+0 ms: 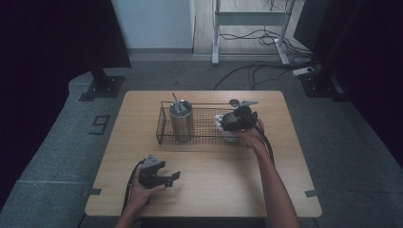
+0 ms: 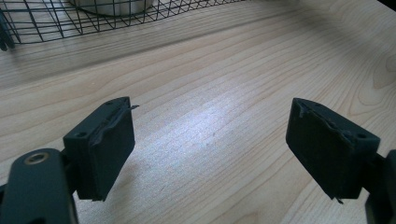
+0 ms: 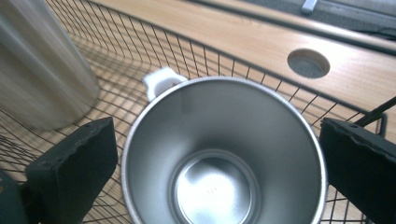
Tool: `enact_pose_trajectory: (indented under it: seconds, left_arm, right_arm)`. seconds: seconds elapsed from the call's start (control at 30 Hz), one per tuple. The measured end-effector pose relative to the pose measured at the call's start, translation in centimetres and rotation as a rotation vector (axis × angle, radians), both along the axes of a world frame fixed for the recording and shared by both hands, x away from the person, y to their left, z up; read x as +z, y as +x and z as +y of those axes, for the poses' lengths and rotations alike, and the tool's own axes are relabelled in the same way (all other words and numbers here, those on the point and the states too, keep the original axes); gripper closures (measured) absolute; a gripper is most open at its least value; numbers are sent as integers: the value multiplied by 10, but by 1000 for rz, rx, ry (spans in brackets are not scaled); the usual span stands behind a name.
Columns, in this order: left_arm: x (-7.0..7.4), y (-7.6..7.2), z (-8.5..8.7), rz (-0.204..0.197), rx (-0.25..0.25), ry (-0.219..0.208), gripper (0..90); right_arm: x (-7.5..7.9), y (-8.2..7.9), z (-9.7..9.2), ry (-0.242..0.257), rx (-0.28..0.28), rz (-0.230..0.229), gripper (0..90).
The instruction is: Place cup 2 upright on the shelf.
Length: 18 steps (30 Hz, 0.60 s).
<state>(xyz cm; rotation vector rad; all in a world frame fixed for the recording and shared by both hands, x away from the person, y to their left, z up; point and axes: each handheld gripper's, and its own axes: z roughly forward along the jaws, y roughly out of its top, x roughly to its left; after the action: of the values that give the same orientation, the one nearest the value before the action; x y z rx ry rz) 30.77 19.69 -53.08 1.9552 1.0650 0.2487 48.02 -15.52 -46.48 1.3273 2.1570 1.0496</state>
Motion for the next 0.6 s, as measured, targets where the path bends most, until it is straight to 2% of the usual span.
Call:
enact_pose_trajectory:
  seconds: [0.1, 0.2, 0.43, 0.6]
  left_arm:
    - [0, 0, 0, 0, -1, 0, 158]
    - [0, 0, 0, -2, -2, 0, 158]
    - [0, 0, 0, 0, -2, 4, 158]
    - [-1, 0, -1, 0, -1, 6, 157]
  right_arm:
    - [3, -3, -1, 10, -8, -19, 0]
    - [7, -11, -6, 52, -14, -72, 8]
    - [10, -29, -18, 95, -5, -117, 20]
    - [10, -46, -28, 138, 21, -145, 50]
